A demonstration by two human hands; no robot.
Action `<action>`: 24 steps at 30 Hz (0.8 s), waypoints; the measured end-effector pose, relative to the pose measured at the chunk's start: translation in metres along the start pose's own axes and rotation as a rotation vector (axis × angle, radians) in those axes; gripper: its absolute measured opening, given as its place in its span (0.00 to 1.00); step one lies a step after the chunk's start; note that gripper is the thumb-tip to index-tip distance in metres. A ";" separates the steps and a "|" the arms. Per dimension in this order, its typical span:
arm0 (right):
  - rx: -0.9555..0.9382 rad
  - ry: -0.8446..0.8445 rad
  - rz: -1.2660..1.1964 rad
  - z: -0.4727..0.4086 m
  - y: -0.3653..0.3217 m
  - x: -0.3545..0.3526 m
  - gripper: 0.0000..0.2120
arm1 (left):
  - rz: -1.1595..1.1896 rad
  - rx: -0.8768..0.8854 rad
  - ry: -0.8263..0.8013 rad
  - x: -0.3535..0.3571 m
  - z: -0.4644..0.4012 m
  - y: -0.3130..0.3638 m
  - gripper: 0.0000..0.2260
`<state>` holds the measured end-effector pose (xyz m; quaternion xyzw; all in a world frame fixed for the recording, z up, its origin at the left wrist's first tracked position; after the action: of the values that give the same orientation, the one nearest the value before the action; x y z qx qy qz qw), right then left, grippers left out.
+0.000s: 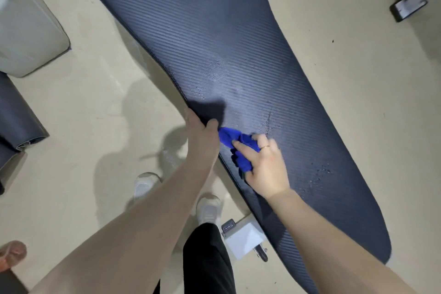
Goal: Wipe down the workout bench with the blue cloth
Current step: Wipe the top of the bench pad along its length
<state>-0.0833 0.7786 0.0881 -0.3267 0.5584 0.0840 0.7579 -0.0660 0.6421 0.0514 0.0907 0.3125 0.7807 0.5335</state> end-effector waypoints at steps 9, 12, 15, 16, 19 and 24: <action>0.364 0.157 0.036 -0.079 0.080 -0.047 0.30 | 0.175 -0.038 0.133 0.018 0.002 -0.010 0.31; 0.224 0.131 0.010 -0.075 0.057 -0.039 0.29 | 0.213 -0.014 0.144 0.009 -0.001 -0.016 0.29; 0.210 0.147 -0.005 -0.095 0.038 -0.031 0.25 | 0.266 -0.053 0.105 -0.001 -0.009 -0.024 0.28; 0.194 0.158 0.000 -0.105 0.027 -0.028 0.23 | 0.290 -0.055 0.092 -0.006 -0.010 -0.024 0.25; 0.025 0.151 0.049 -0.118 -0.023 -0.017 0.20 | 0.365 -0.047 0.043 -0.017 -0.013 -0.019 0.22; -0.398 -0.026 0.060 -0.101 -0.079 0.011 0.19 | 0.534 -0.091 0.129 -0.025 -0.007 -0.016 0.17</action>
<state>-0.1202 0.6554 0.0933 -0.4523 0.5304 0.2195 0.6826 -0.0468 0.6211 0.0416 0.0961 0.2756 0.9110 0.2913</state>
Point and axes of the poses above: each hand's wrist, its own z-axis away from the middle knuckle, its own x-axis out of the palm, y = z × x, the point moved 10 cm from there along -z, towards the middle knuckle, and after that the axes turned 6 degrees about -x, right-handed, at the moved point
